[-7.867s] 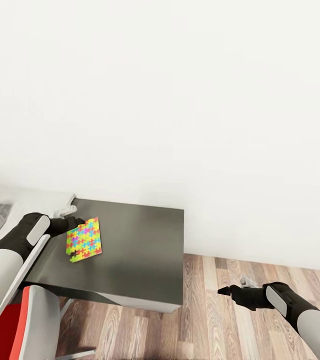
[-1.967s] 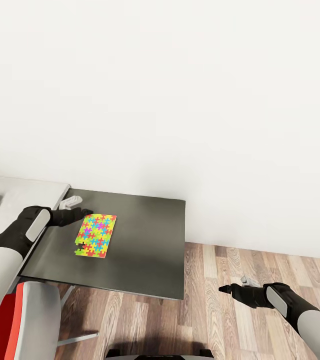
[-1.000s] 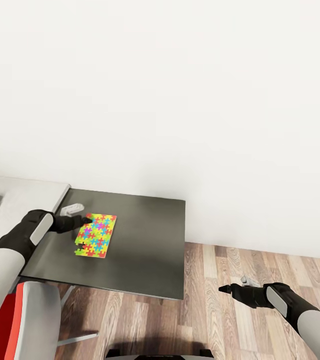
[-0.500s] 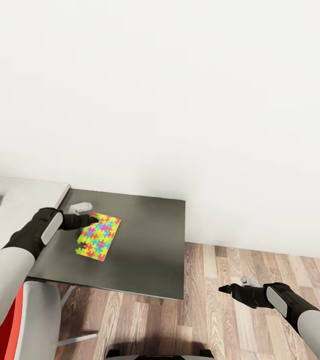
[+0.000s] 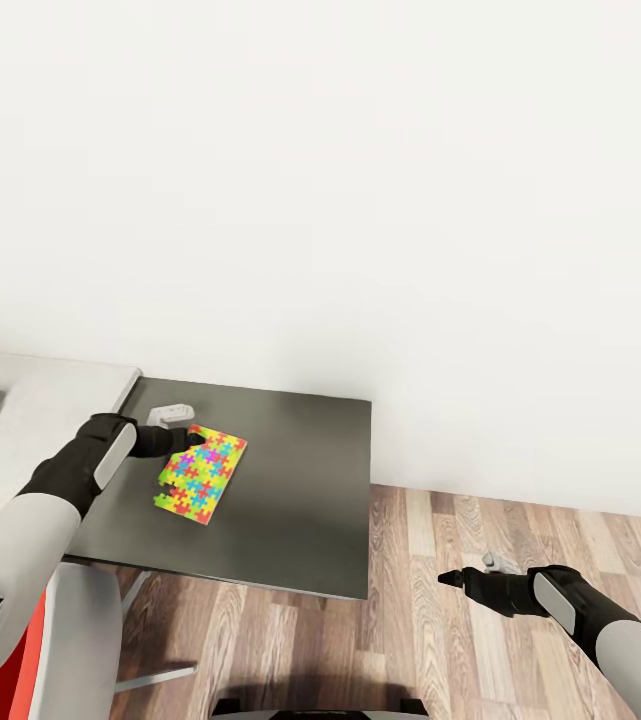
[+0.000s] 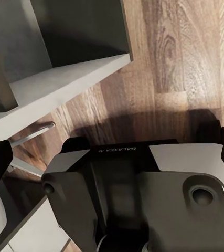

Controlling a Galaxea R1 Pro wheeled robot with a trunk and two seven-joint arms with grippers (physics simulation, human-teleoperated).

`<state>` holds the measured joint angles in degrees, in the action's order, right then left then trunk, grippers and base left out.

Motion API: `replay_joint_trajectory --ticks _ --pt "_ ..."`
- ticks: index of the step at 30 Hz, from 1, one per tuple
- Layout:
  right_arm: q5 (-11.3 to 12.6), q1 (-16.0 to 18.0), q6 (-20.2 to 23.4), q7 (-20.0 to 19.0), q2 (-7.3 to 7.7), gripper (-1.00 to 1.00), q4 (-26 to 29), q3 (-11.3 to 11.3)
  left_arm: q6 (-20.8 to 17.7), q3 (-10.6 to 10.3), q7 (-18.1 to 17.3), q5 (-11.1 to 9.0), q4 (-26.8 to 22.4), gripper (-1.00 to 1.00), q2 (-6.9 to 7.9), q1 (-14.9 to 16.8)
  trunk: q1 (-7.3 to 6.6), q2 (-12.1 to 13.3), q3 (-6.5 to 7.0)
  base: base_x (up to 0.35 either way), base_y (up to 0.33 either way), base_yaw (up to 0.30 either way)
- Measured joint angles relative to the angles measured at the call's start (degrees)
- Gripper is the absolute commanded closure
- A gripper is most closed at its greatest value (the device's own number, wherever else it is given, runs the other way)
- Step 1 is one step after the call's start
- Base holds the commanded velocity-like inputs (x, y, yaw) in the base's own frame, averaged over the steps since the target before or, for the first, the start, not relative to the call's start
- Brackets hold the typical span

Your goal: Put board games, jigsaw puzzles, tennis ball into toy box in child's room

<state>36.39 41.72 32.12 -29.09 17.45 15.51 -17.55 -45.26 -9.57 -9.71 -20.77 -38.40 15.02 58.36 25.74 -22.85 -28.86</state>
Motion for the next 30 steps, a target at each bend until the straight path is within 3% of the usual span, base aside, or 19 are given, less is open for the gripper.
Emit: replay_joint_trajectory --ticks 22,25,30 --pt "-0.01 0.00 -0.10 0.00 0.00 -1.00 0.00 0.00 -1.12 0.21 -0.68 -1.72 0.10 -1.00 0.54 -0.34 0.00 0.00 0.00 0.000 0.000 0.000" --pt "-0.01 0.00 -0.10 0.00 0.00 -1.00 0.00 0.00 -1.44 0.12 -0.64 -0.70 -0.71 -1.00 0.56 -0.50 0.01 0.02 -0.01 0.000 0.000 0.000" --pt "-0.01 0.00 -0.13 0.00 0.00 -1.00 0.00 0.00 -2.05 0.34 -0.70 -0.63 -3.27 -1.00 0.64 -1.34 0.01 0.03 -0.01 0.000 0.000 0.000"
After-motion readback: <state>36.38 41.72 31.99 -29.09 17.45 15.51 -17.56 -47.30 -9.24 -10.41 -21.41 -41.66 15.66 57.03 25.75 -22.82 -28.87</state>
